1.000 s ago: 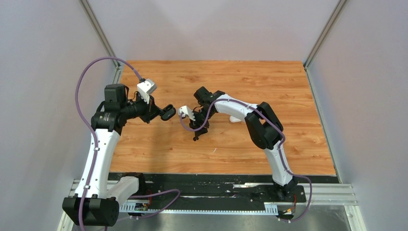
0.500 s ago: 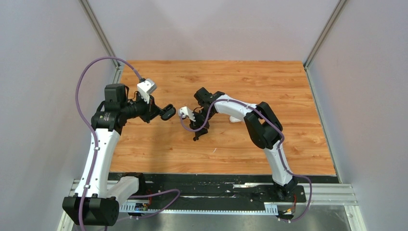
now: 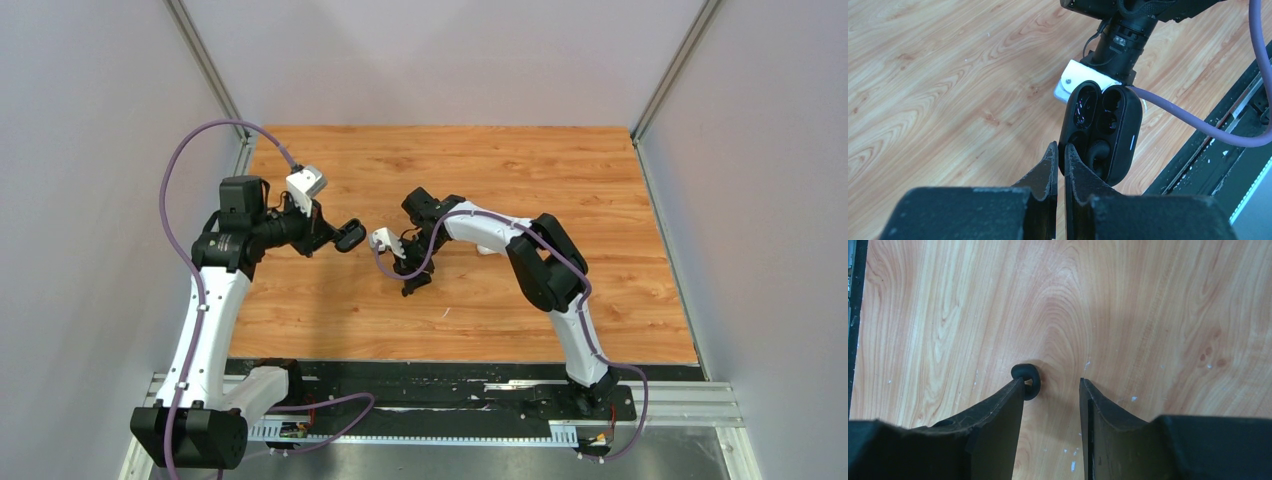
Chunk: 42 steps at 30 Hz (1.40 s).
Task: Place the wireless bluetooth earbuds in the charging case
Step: Pick up the earbud from the center of the board, then place the earbud in the charging case.
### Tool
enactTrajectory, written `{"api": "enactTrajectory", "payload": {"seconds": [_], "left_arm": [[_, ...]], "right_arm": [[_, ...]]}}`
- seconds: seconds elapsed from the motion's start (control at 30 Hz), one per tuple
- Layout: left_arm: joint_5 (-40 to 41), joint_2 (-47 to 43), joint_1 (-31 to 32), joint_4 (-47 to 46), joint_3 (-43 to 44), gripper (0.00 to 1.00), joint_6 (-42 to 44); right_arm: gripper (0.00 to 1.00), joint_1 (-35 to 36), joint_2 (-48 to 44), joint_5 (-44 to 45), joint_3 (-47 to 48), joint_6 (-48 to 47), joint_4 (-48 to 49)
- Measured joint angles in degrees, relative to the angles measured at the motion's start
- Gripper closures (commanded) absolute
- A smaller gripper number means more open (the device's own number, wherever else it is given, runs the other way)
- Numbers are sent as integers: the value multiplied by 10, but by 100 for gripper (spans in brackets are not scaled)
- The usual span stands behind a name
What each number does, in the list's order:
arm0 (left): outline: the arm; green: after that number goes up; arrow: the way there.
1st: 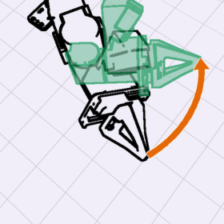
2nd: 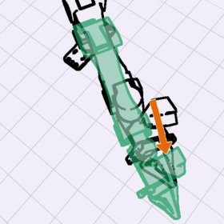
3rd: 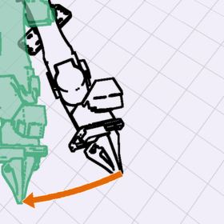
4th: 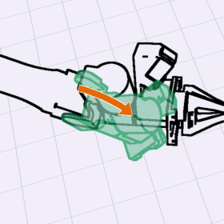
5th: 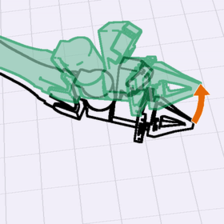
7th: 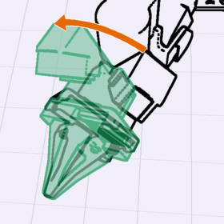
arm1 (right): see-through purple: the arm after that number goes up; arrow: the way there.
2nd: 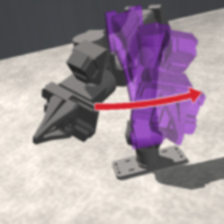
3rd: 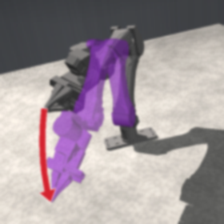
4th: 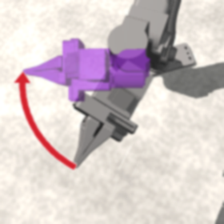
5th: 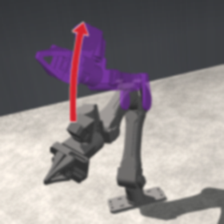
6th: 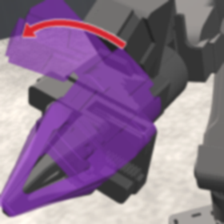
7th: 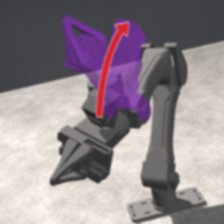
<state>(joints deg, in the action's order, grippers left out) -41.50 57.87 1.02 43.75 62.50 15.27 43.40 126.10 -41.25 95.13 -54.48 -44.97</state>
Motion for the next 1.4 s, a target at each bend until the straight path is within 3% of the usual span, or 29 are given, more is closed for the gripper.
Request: {"api": "enactTrajectory", "payload": {"seconds": [0.17,0.47,0.83,1.03,1.23,1.4], "left_arm": [[0,0,0,-2,-3,100,0],[0,0,0,-3,-4,100,-1],[-2,15,1,-3,-8,100,9],[19,85,39,4,28,100,51],[55,146,114,1,72,100,82],[76,155,161,4,86,100,110]], "right_arm": [[64,3,-3,-4,-7,2,-7],[99,6,-7,-8,-7,5,-19],[100,0,-57,15,-33,3,-18],[100,-25,-221,45,-82,-18,5],[100,-34,-419,68,-143,-41,114],[100,-29,-477,59,-174,-53,197]]}}
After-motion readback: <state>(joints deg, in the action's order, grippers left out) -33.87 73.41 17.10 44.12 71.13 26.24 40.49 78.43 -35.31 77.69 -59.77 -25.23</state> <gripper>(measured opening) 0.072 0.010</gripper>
